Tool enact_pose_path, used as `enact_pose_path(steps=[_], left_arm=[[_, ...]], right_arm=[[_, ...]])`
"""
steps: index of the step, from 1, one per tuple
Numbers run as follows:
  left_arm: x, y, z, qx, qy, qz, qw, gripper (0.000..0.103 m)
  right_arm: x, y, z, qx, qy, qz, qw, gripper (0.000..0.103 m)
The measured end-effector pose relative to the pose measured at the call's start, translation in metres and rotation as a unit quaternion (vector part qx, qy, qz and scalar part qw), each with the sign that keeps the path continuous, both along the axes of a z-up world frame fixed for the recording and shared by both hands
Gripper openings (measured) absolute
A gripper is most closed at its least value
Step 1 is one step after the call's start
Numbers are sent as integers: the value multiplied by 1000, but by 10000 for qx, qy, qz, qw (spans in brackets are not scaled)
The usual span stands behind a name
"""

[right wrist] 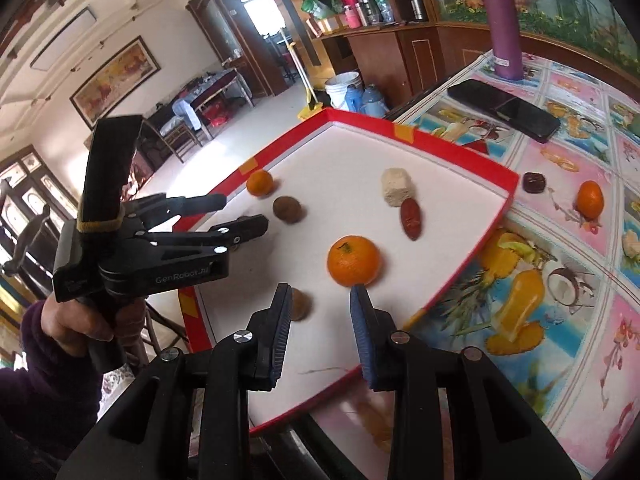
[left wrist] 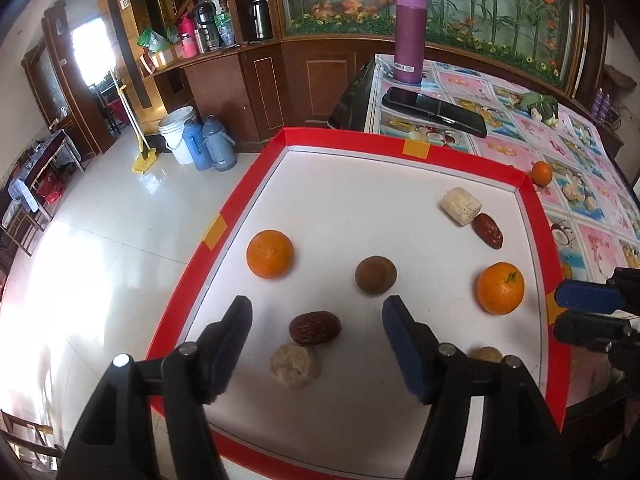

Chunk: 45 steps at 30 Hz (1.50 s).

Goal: Organize fruits
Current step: 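Move both open tools back over the tablecloth, then grasp an orange with the left tool while the right tool grasps a beige bread cube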

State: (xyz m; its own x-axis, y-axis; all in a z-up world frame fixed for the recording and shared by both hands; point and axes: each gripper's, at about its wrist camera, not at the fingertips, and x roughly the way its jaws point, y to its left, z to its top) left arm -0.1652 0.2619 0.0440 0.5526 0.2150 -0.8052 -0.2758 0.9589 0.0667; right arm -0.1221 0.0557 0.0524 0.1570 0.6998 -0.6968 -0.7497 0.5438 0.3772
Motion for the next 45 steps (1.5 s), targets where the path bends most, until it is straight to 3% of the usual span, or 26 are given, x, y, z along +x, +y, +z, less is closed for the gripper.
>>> enact_pose_path(steps=[11, 19, 25, 33, 40, 42, 45], left_arm=[[20, -58, 23, -101, -216, -650, 9976, 77], [48, -114, 26, -176, -116, -1264, 9918, 81], [77, -147, 34, -183, -144, -1469, 9889, 83], [132, -174, 33, 64, -66, -1601, 9871, 85], [184, -204, 9, 240, 228, -1685, 9851, 85], [196, -213, 2, 344, 290, -1770, 9832, 85], [212, -222, -8, 487, 425, -1837, 9809, 85]], right_arm=[[56, -118, -7, -2, 63, -1553, 9878, 29], [93, -189, -16, -556, -105, -2417, 9687, 29], [134, -195, -22, -852, -238, -2743, 9576, 31], [155, -183, -40, -1133, -209, -2716, 9555, 33], [155, -183, -41, -1227, -515, -2810, 9504, 30], [156, -185, -41, -1215, -521, -2812, 9505, 23], [158, -189, -40, -1209, -476, -2847, 9498, 23]])
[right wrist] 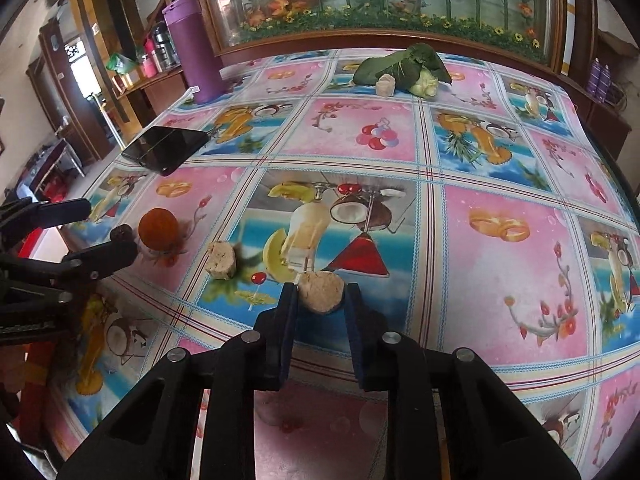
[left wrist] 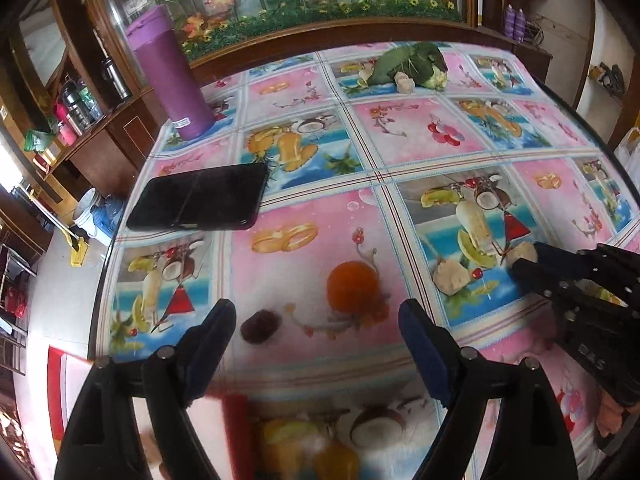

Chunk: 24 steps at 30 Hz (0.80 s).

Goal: Organize fruits
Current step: 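Grasp an orange with the left tool while the right tool grasps a beige bread cube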

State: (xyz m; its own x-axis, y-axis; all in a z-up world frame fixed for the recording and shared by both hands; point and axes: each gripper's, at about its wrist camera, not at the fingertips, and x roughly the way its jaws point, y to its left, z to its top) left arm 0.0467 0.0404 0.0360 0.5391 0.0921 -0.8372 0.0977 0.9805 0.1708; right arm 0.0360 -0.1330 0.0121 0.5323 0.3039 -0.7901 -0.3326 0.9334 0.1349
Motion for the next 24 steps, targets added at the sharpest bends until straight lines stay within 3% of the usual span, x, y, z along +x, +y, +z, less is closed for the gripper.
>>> enact_pose_path(steps=[5, 12, 17, 24], left_arm=[[17, -1, -13, -56, 190, 44, 9998, 74], [19, -8, -23, -397, 306, -88, 9987, 36], [10, -8, -14, -546, 178, -60, 9983, 35], [-55, -3, 39, -998, -543, -78, 9935, 35]], right_arm=[[3, -14, 6, 117, 16, -215, 9997, 23], [4, -31, 19, 426, -153, -526, 9976, 23], [3, -33, 23, 564, -298, -543, 9965, 23], [1, -38, 26, 733, -500, -641, 9940, 23]])
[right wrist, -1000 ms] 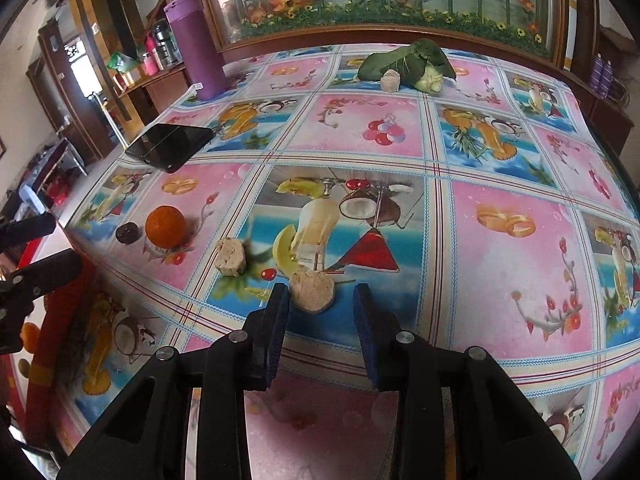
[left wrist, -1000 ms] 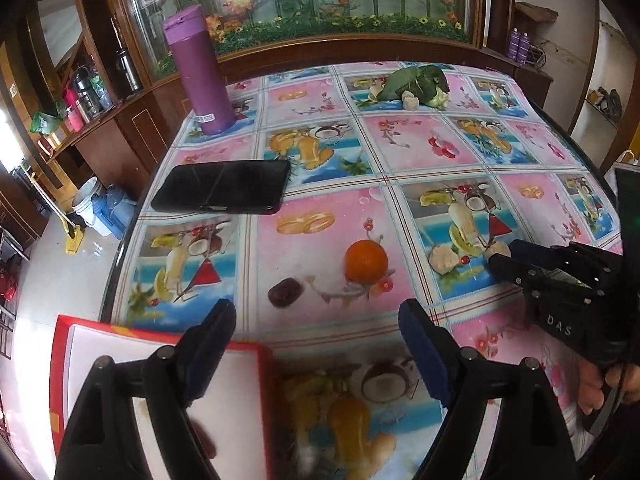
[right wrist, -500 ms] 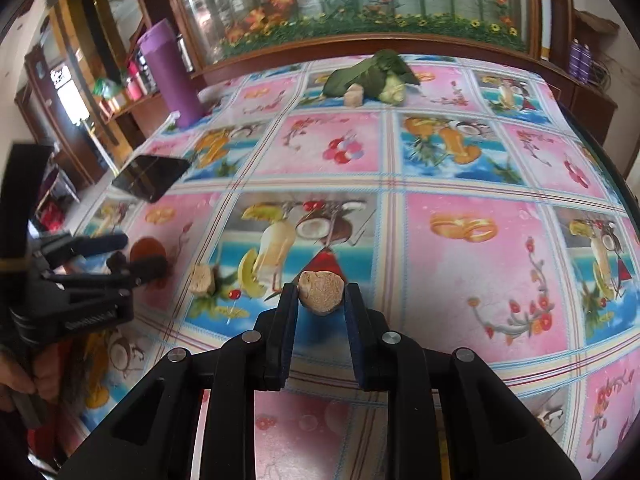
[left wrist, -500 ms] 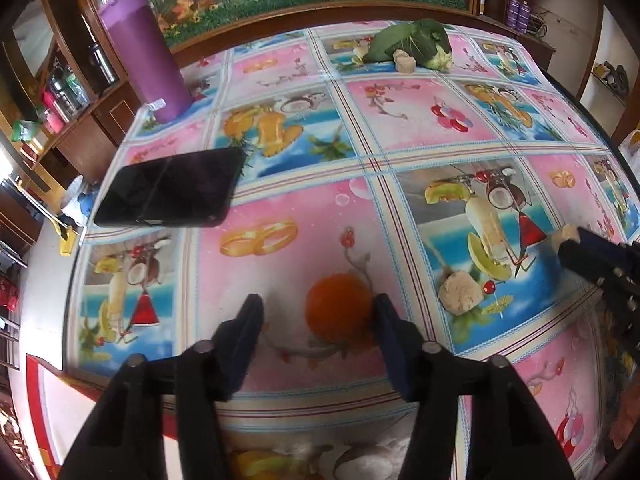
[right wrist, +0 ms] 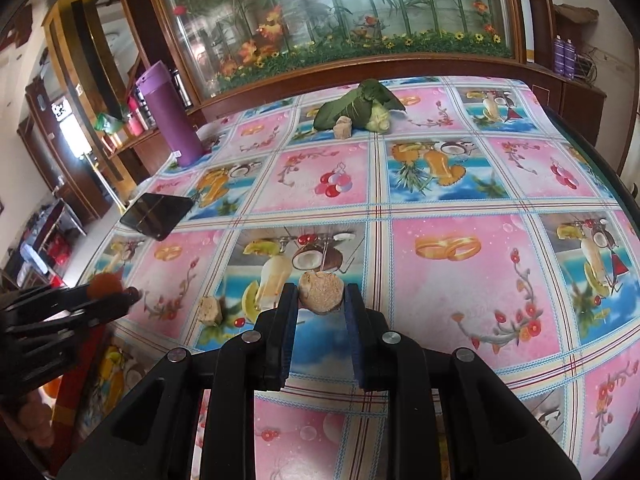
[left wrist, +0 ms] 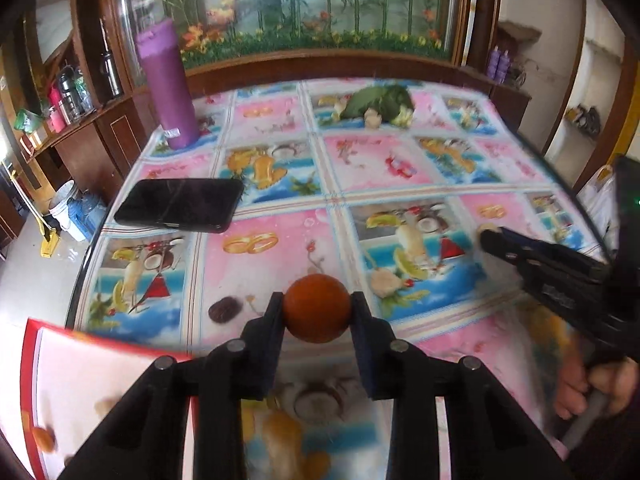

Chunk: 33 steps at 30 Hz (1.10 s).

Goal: Organize fruits
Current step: 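Grasp an orange with the left tool while the right tool grasps a beige bread cube, then carry the orange and bread cube onto the white tray and open both tools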

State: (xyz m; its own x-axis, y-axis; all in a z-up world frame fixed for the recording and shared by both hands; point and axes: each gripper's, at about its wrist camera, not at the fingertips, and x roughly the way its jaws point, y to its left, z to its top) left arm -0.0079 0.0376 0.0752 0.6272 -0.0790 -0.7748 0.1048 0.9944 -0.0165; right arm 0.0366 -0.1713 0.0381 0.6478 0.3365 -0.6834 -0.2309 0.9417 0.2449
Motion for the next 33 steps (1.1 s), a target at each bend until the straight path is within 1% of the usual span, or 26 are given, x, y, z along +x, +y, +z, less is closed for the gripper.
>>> enact_pose_path(steps=[3, 7, 11, 14, 16, 19, 21, 23, 24, 26, 28, 31, 33], left_arm=[[-37, 3, 15, -194, -299, -33, 9994, 35], [-85, 18, 21, -458, -443, -43, 9980, 35], [-130, 57, 18, -493, -560, 365, 9965, 35], [-156, 98, 10, -405, -483, 801, 9948, 35], [-171, 128, 6, -298, -412, 1160, 9919, 35], [-188, 171, 0, -28, -361, 1754, 9838, 34], [-196, 196, -3, 100, -321, 2099, 9771, 34], [-201, 215, -6, 153, -307, 2310, 9724, 34], [-202, 222, -7, 199, -303, 2398, 9702, 34], [-205, 233, -11, 287, -274, 2481, 9679, 34], [-206, 242, -16, 246, -234, 2551, 9663, 34], [-204, 250, -25, 202, -150, 2563, 9663, 34], [-202, 254, -31, 160, -64, 2524, 9675, 34]], right_arm=[[-1, -3, 1, 59, -98, -67, 9999, 23], [-2, -8, 1, 86, -192, -213, 9996, 23], [-6, -10, 0, 137, -195, -358, 9991, 23], [-20, 6, 4, 147, -228, -251, 9993, 23], [-34, 29, 10, 200, -260, 40, 9995, 23], [-63, 84, 22, 356, -331, 752, 9960, 23], [-82, 123, 29, 543, -295, 1289, 9897, 22], [-102, 168, 39, 640, -257, 1890, 9796, 22], [-113, 191, 43, 627, -224, 2222, 9727, 22], [-131, 228, 50, 583, -165, 2701, 9609, 22], [-148, 260, 50, 495, -68, 3079, 9501, 22], [-169, 293, 44, 299, 73, 3482, 9369, 22], [-181, 309, 36, 135, 148, 3654, 9306, 22]])
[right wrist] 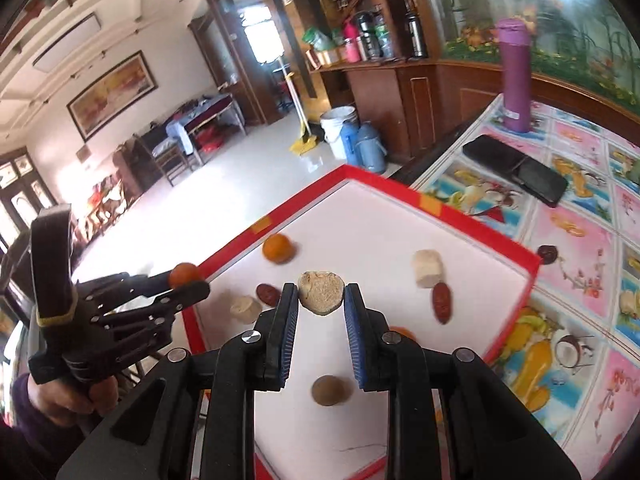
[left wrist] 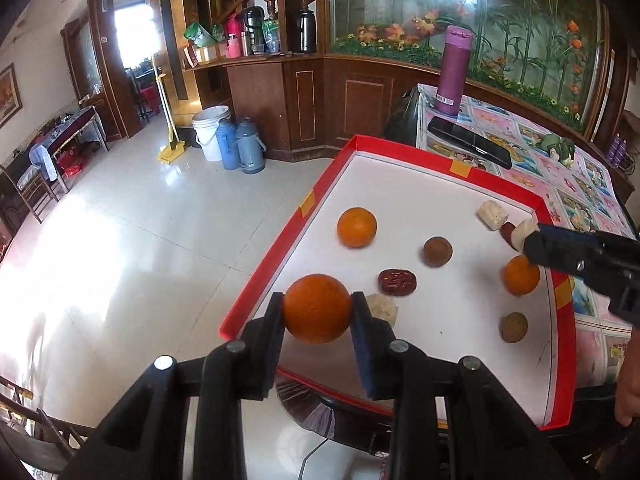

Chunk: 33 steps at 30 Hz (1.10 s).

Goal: Organize fruits
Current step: 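Carry the orange and bread cube onto the white tray and open both tools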

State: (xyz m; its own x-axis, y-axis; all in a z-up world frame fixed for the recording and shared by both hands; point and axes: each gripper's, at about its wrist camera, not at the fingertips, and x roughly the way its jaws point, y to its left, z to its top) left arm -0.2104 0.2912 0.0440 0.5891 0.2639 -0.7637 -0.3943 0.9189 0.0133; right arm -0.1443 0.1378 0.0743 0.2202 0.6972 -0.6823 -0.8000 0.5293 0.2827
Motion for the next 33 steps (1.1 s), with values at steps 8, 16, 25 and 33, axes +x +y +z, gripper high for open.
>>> enact_pose_path(steps=[8, 16, 25, 33], left_arm=[[4, 11, -9, -83, 165, -71, 9998, 34], [11, 16, -17, -180, 336, -67, 9992, 34], [11, 20, -21, -252, 444, -38, 9987, 35], [13, 21, -20, -303, 490, 30, 9983, 64]], right_arm=[[-19, 27, -28, -621, 111, 361, 9974, 22], [-30, 37, -41, -974, 133, 510, 9939, 22], [-40, 40, -44, -1168, -108, 591, 9913, 23], [-34, 36, -43, -1084, 53, 674, 9918, 32]])
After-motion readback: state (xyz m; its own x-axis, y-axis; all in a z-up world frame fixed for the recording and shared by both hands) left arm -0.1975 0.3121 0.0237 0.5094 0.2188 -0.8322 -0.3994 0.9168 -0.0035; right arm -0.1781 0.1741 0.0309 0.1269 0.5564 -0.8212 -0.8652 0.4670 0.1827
